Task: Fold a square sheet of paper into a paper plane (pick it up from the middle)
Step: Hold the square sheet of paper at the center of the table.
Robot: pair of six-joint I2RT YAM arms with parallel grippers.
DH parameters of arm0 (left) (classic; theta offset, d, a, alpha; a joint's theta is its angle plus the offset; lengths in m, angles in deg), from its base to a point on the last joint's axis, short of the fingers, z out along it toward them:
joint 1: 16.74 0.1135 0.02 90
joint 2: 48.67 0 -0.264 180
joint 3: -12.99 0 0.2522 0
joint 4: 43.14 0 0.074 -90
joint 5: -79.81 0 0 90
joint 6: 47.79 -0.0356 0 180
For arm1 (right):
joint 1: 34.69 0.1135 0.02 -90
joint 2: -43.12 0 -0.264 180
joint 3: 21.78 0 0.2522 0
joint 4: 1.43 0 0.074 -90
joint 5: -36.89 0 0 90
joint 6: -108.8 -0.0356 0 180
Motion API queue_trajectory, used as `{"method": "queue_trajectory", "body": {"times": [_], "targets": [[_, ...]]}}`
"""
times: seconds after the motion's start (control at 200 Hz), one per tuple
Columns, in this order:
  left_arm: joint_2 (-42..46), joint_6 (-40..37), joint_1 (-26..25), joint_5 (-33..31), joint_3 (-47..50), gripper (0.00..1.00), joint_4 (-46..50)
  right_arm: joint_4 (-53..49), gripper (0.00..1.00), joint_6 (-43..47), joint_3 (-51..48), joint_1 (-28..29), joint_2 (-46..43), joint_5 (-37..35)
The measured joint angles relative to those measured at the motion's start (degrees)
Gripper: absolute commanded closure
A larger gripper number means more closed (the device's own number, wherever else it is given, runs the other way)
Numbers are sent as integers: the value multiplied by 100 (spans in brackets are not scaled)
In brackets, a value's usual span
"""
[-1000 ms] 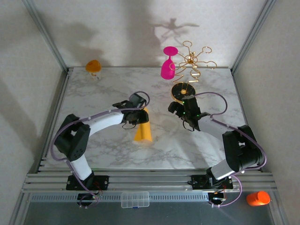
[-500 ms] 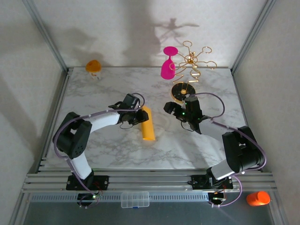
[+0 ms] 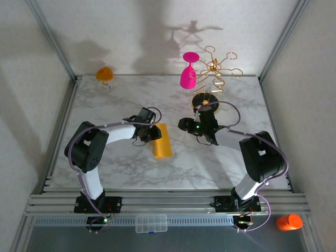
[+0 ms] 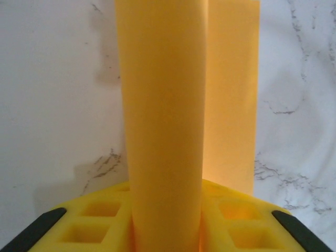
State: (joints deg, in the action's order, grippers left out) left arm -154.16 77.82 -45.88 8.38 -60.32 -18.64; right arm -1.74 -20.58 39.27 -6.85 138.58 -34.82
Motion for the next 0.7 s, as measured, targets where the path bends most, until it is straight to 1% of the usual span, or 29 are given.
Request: {"method": "queue_trajectory", "body": {"times": [0.07,0.215,0.35,0.476,0.701], "targets": [[-2,-63,0,-13,0,73,2,-90,68,87,258,210,247,31],[-44,-251,2,-15,-79,74,105,-251,80,186,671,566,758,149],[-85,-468,2,-13,-151,75,203,-476,92,238,933,734,1126,190],[-118,-669,2,4,-199,77,280,-608,95,256,1163,807,1421,240],[-181,-940,17,50,-302,77,413,-754,95,214,1405,942,1755,258]]}}
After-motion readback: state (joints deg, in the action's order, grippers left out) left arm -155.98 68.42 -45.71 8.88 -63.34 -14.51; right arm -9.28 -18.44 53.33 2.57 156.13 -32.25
